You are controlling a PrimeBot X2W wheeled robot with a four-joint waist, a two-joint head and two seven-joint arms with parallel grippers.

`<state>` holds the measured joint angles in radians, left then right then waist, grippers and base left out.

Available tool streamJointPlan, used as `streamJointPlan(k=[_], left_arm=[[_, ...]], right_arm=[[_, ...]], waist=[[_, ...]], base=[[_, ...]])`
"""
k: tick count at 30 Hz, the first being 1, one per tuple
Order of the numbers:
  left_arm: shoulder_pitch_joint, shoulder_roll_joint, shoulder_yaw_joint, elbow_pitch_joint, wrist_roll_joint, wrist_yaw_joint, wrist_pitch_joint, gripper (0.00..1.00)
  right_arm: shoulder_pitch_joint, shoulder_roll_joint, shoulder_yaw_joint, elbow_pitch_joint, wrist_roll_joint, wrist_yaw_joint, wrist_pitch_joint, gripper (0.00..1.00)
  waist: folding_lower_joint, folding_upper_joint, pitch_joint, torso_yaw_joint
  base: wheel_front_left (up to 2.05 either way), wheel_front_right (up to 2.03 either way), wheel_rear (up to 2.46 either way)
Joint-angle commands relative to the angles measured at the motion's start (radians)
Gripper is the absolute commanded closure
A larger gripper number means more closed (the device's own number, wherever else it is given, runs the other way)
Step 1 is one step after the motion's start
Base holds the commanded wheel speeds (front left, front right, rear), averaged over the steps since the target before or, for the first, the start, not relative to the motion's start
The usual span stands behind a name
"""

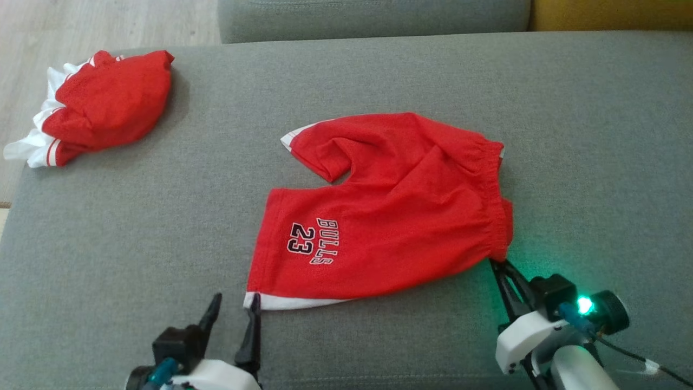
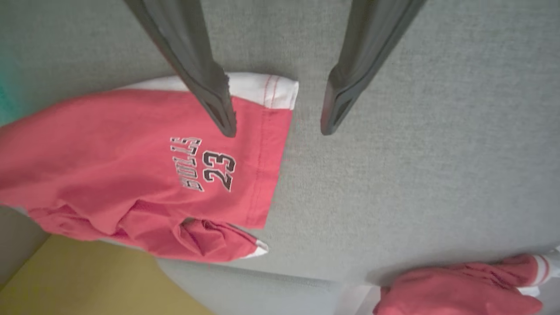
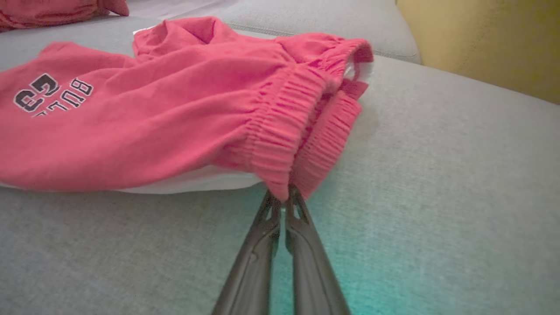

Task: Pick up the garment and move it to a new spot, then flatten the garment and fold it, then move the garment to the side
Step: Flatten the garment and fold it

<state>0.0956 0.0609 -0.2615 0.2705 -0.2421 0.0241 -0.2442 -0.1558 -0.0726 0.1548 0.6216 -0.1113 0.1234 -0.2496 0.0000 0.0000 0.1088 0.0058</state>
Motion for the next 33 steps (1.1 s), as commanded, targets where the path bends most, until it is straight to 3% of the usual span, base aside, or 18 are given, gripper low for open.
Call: streamJointPlan(k=[1,8,16,21,22,25,30,32,33], left_arm=[[-0.038,0.011,0.018,-0.011,-0.009,-0.009,0.005,0.00],[-0.073,0.019,-0.017,0.061,-0.017,-0.052,0.055,0.00],[-0.124,0.016,-0.015,0.134,-0.046,-0.062,0.049,0.02],[-0.133,0.018,-0.021,0.162,-0.052,-0.066,0.060,0.33],[-0.134,0.019,-0.024,0.167,-0.053,-0.067,0.066,0.50],[-0.133,0.020,-0.038,0.178,-0.058,-0.077,0.089,0.62],[-0.129,0.024,-0.056,0.174,-0.068,-0.090,0.125,0.70],[-0.128,0.026,-0.059,0.169,-0.070,-0.091,0.130,0.96],[-0.128,0.026,-0.060,0.167,-0.071,-0.091,0.131,1.00]], right_arm=[[-0.035,-0.007,0.013,-0.034,0.003,0.007,-0.012,1.00],[-0.046,-0.006,-0.004,-0.054,0.001,0.007,-0.012,1.00],[-0.060,0.004,-0.001,-0.073,0.002,0.007,-0.012,1.00],[-0.065,0.006,0.000,-0.079,0.002,0.007,-0.012,1.00],[-0.066,0.007,-0.001,-0.079,0.002,0.007,-0.012,1.00],[-0.067,0.008,-0.002,-0.082,0.002,0.007,-0.012,1.00],[-0.068,0.009,-0.004,-0.086,0.002,0.007,-0.012,1.00],[-0.068,0.010,-0.005,-0.087,0.002,0.007,-0.012,1.00],[-0.069,0.010,-0.004,-0.088,0.003,0.007,-0.012,1.00]], waist=[[0.0000,0.0000,0.005,-0.003],[0.0000,0.0000,0.029,-0.009],[0.0000,0.0000,0.057,-0.021],[0.0000,0.0000,0.061,-0.026],[0.0000,0.0000,0.062,-0.027],[0.0000,0.0000,0.063,-0.029],[0.0000,0.0000,0.064,-0.028],[0.0000,0.0000,0.063,-0.027],[0.0000,0.0000,0.063,-0.027]], base=[[0.00,0.00,0.00],[0.00,0.00,0.00],[0.00,0.00,0.00],[0.00,0.00,0.00],[0.00,0.00,0.00],[0.00,0.00,0.00],[0.00,0.00,0.00],[0.00,0.00,0.00],[0.00,0.00,0.00]])
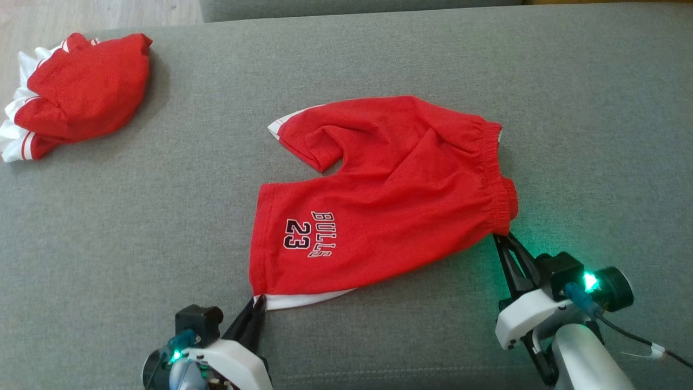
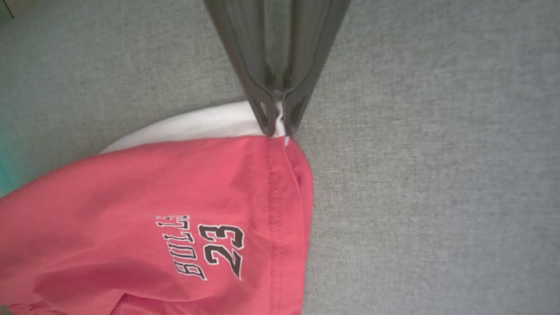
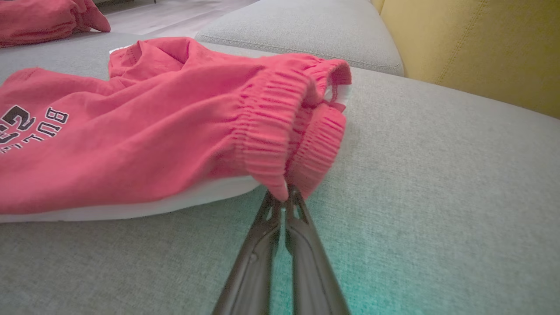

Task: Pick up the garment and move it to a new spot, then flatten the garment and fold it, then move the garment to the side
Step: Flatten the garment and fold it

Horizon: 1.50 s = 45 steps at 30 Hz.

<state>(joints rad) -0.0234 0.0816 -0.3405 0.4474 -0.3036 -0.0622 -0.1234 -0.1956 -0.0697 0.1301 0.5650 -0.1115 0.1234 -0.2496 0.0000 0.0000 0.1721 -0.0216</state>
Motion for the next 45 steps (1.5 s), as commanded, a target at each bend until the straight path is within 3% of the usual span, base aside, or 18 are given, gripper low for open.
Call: streamJointPlan(k=[1,9,16,25,34,40,45], left_arm=[[-0.010,0.005,0.018,-0.013,-0.009,-0.003,0.009,1.00],[-0.028,0.011,0.030,-0.092,-0.005,0.014,-0.063,1.00],[-0.048,0.019,0.050,-0.224,0.004,0.022,-0.114,1.00],[-0.117,0.060,0.087,-0.521,0.010,0.018,-0.114,1.00],[-0.348,0.164,0.105,-0.822,0.065,-0.007,0.047,1.00],[-0.551,0.208,0.097,-0.774,0.059,-0.037,0.149,1.00],[-0.721,0.206,0.128,-0.573,-0.024,-0.047,0.221,1.00]], right_arm=[[-0.030,0.008,0.022,-0.033,0.005,0.007,-0.012,1.00],[-0.039,0.007,0.025,-0.071,0.038,0.007,-0.012,1.00],[-0.053,-0.017,0.041,-0.176,0.105,0.007,-0.012,1.00],[-0.090,-0.105,0.069,-0.430,0.118,0.007,0.013,1.00],[-0.131,-0.192,0.085,-0.788,0.116,0.007,0.170,1.00],[-0.233,-0.224,0.108,-0.840,0.150,0.007,0.253,1.00],[-0.425,-0.245,0.170,-0.670,0.148,0.007,0.255,1.00]], waist=[[0.0000,0.0000,-0.001,0.000],[0.0000,0.0000,-0.026,-0.002],[0.0000,0.0000,-0.074,-0.014],[0.0000,0.0000,-0.157,-0.029],[0.0000,0.0000,-0.174,-0.026],[0.0000,0.0000,-0.091,-0.025],[0.0000,0.0000,0.017,-0.032]], base=[[0.00,0.00,0.00],[0.00,0.00,0.00],[0.00,0.00,0.00],[0.00,0.00,0.00],[0.00,0.00,0.00],[0.00,0.00,0.00],[0.00,0.00,0.00]])
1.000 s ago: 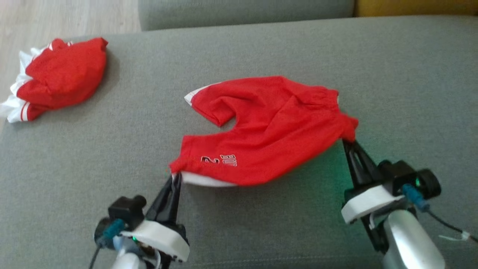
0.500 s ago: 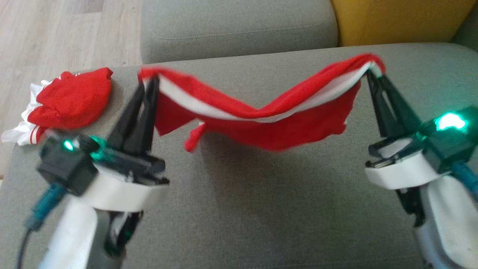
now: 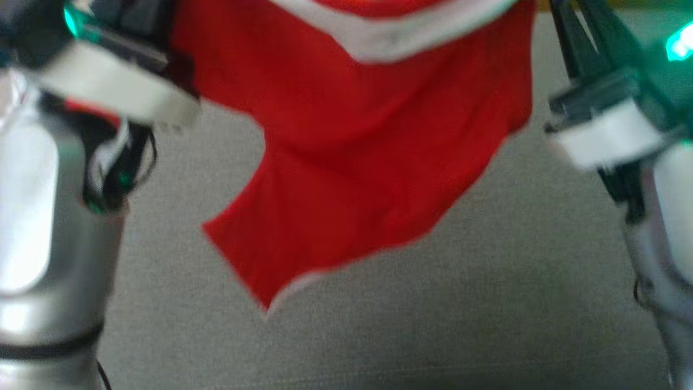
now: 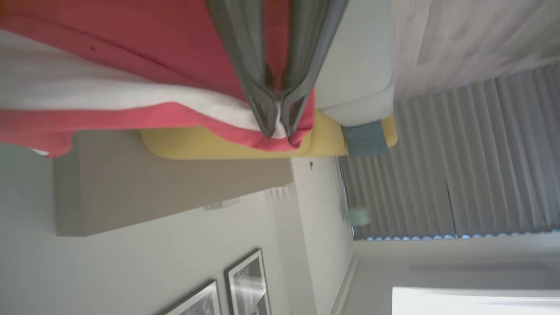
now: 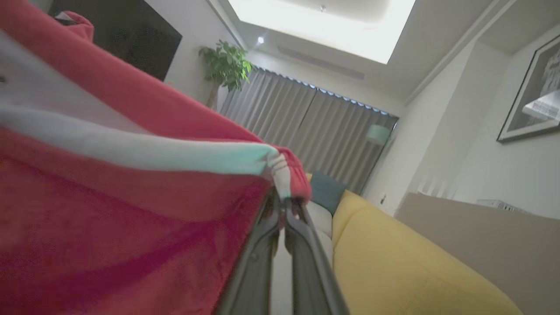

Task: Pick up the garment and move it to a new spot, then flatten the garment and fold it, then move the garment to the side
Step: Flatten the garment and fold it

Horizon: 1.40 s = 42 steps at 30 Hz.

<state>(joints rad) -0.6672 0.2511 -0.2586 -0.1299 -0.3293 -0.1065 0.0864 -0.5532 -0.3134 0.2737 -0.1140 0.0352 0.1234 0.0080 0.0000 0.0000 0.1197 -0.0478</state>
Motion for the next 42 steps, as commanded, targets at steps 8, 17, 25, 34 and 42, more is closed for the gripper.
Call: streamJointPlan(k=[8,17,25,34,42], left_arm=[[-0.416,0.073,0.048,0.360,0.068,-0.005,-0.071,1.00],[-0.622,0.009,0.006,0.646,0.122,0.007,-0.239,1.00],[-0.548,-0.027,-0.068,0.792,0.077,-0.018,-0.308,1.00],[-0.335,0.078,-0.110,0.655,-0.027,-0.024,-0.336,1.00],[-0.017,0.121,-0.066,0.385,-0.084,0.024,-0.345,1.00]], right_arm=[[-0.492,0.099,0.112,0.450,-0.066,0.007,-0.116,1.00],[-0.727,0.214,0.020,0.840,-0.200,0.007,-0.247,1.00],[-0.648,0.254,-0.025,0.963,-0.234,0.007,-0.269,1.00],[-0.428,0.240,0.045,0.794,-0.102,0.007,-0.270,1.00],[-0.188,0.180,0.063,0.603,0.021,0.007,-0.270,1.00]], waist=[[0.0000,0.0000,0.248,-0.018],[0.0000,0.0000,0.368,0.024],[0.0000,0.0000,0.434,0.059],[0.0000,0.0000,0.395,0.035],[0.0000,0.0000,0.295,0.020]], base=[[0.00,0.00,0.00],[0.00,0.00,0.00],[0.00,0.00,0.00],[0.00,0.00,0.00],[0.00,0.00,0.00]])
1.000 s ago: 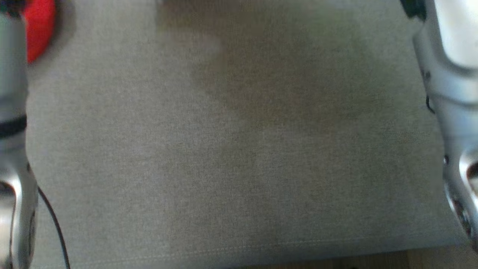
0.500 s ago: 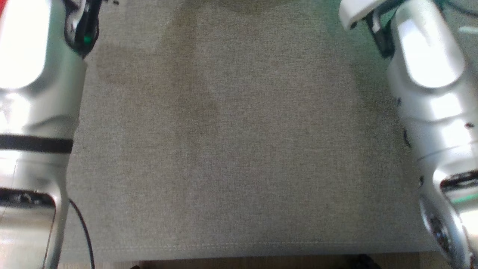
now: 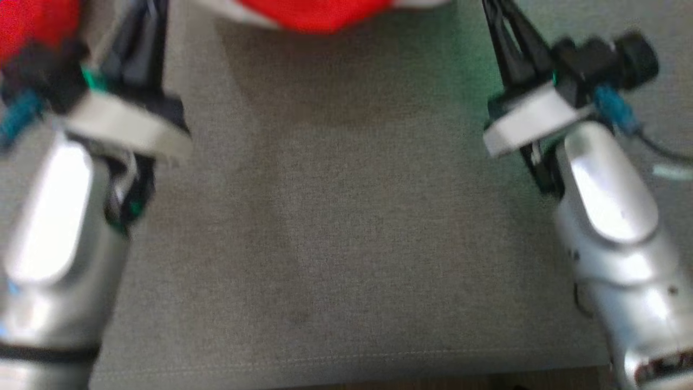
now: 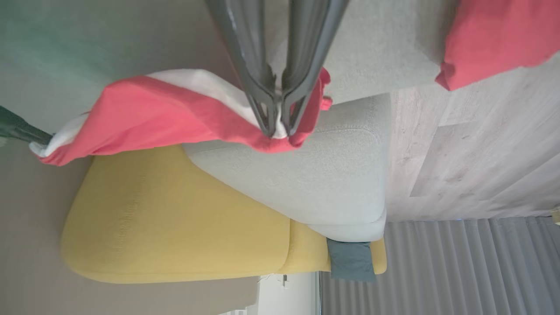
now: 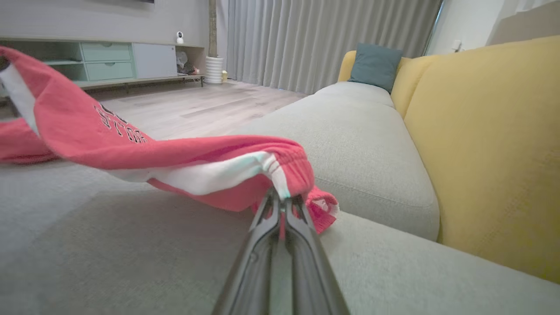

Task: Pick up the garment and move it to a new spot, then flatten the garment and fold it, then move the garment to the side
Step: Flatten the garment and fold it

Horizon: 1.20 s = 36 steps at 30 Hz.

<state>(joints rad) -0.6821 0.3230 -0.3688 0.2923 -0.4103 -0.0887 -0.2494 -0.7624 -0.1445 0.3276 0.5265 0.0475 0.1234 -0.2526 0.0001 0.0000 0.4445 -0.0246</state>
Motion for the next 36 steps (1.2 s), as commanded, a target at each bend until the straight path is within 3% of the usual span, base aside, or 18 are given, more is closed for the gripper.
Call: streamJointPlan(k=[1,15,21,32,36], left_arm=[[0.047,0.050,0.050,-0.077,-0.008,0.018,-0.010,1.00],[0.612,0.032,0.044,-0.498,0.006,0.191,-0.012,1.00],[0.737,0.040,0.028,-0.581,0.008,0.222,-0.002,1.00],[0.872,0.088,0.025,-0.796,0.049,0.284,0.052,1.00],[0.878,0.097,0.013,-0.801,0.042,0.282,0.088,1.00]], right_arm=[[0.058,0.006,0.007,-0.061,0.017,0.007,-0.009,1.00],[0.546,-0.004,-0.059,-0.333,0.040,0.007,-0.009,1.00],[0.676,-0.028,-0.047,-0.443,0.034,0.007,0.026,1.00],[0.836,-0.080,-0.071,-0.769,0.019,0.007,0.153,1.00],[0.873,-0.079,-0.075,-0.791,0.036,0.007,0.191,1.00]], waist=[[-0.0001,0.0000,-0.045,-0.004],[-0.0001,0.0000,-0.252,0.019],[-0.0001,0.0000,-0.294,0.012],[-0.0001,0.0000,-0.322,-0.017],[-0.0001,0.0000,-0.320,-0.027]], base=[[0.00,0.00,0.00],[0.00,0.00,0.00],[0.00,0.00,0.00],[0.00,0.00,0.00],[0.00,0.00,0.00]])
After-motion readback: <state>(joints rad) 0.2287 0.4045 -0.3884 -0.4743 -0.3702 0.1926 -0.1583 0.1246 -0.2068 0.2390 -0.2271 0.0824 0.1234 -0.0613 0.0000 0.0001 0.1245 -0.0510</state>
